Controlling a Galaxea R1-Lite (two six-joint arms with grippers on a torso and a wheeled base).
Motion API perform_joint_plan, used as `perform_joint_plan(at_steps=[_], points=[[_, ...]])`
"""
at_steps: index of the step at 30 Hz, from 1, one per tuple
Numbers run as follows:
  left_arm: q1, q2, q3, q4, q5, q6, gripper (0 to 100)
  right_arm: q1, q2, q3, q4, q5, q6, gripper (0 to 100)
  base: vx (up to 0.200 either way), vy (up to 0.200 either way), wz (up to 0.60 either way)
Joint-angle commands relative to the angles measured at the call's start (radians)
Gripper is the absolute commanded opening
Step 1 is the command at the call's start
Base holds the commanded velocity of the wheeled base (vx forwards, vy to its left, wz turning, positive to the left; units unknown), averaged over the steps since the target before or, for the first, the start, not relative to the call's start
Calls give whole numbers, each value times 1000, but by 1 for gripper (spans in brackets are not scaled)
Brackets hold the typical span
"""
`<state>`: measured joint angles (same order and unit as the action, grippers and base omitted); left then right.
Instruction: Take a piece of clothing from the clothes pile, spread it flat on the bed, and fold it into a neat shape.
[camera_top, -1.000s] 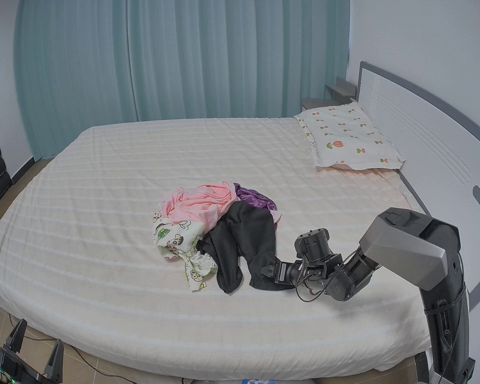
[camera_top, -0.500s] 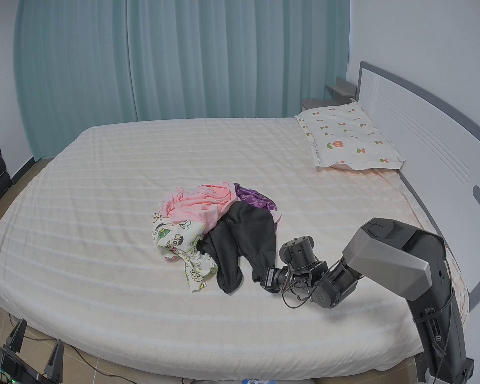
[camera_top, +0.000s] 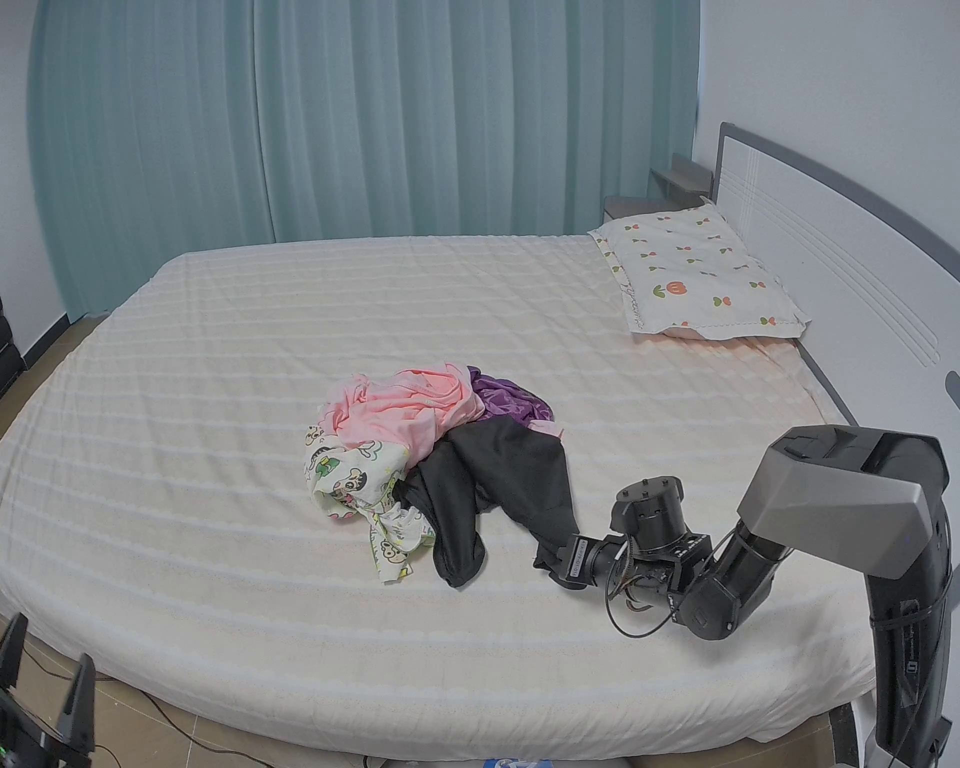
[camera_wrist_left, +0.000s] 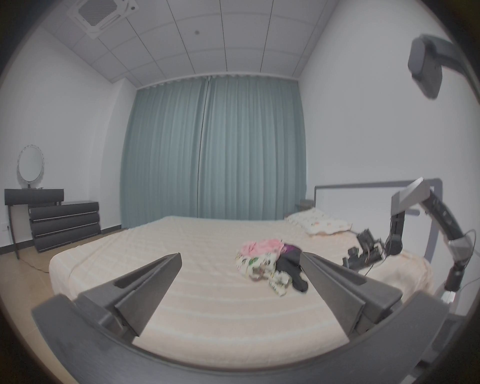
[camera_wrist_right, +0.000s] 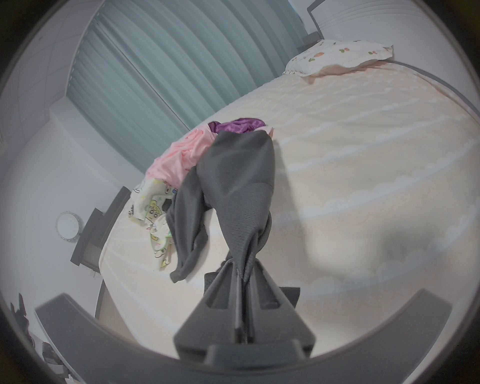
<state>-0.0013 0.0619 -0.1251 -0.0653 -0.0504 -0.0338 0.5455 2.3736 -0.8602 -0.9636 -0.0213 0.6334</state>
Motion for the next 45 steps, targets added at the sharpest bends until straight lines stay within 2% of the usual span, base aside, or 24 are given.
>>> perform_joint_plan(at_steps=[1, 4, 7, 8, 9, 10, 12, 15, 16, 17, 21, 22, 23, 26, 35, 37, 45], points=[[-5, 368, -125, -13, -146, 54, 100, -7, -117, 159, -127, 11, 17, 0, 0, 0, 0], [-11, 504, -99, -16, -157, 65, 100, -6, -128, 161, -130, 11, 28, 0, 0, 0, 0], [-88, 704, -107, -57, -155, 38, 100, -7, -128, 155, -130, 9, 31, 0, 0, 0, 0], [-126, 780, -103, -102, -155, 6, 100, -7, -125, 152, -130, 7, 31, 0, 0, 0, 0], [-126, 780, -103, -102, -155, 6, 100, -7, -125, 152, -130, 7, 31, 0, 0, 0, 0], [-192, 909, -96, -182, -155, -54, 100, -7, -125, 148, -130, 7, 31, 0, 0, 0, 0], [-253, 1047, -97, -254, -151, -106, 100, -6, -128, 145, -130, 7, 31, 0, 0, 0, 0], [-307, 1240, -102, -370, -147, -176, 100, -4, -131, 145, -132, 6, 31, 0, 0, 0, 0], [-307, 1240, -102, -370, -147, -176, 100, -4, -131, 145, -132, 6, 31, 0, 0, 0, 0], [-348, 1359, -113, -459, -129, -253, 100, -3, -131, 145, -133, 7, 32, 0, 0, 0, 0], [-465, 1613, -171, -634, -46, -497, 100, -3, -114, 136, -133, 6, 38, 0, 0, 0, 0], [-465, 1613, -171, -634, -46, -497, 100, -3, -114, 136, -133, 6, 38, 0, 0, 0, 0], [-502, 1730, -214, -700, 9, -581, 100, -3, -109, 132, -132, 6, 38, 0, 0, 0, 0], [-525, 1880, -304, -745, 32, -655, 100, -3, -108, 132, -132, 4, 38, 0, 0, 0, 0], [-551, 2158, -545, -743, 60, -699, 100, -7, -91, 132, -132, 1, 40, 0, 0, 0, 0], [-574, 2224, -634, -740, 89, -745, 100, -9, -80, 132, -133, 0, 42, 0, 0, 0, 0], [-612, 2377, -832, -715, 188, -747, 100, -9, -77, 139, -164, -9, 63, 0, 0, 0, 0]])
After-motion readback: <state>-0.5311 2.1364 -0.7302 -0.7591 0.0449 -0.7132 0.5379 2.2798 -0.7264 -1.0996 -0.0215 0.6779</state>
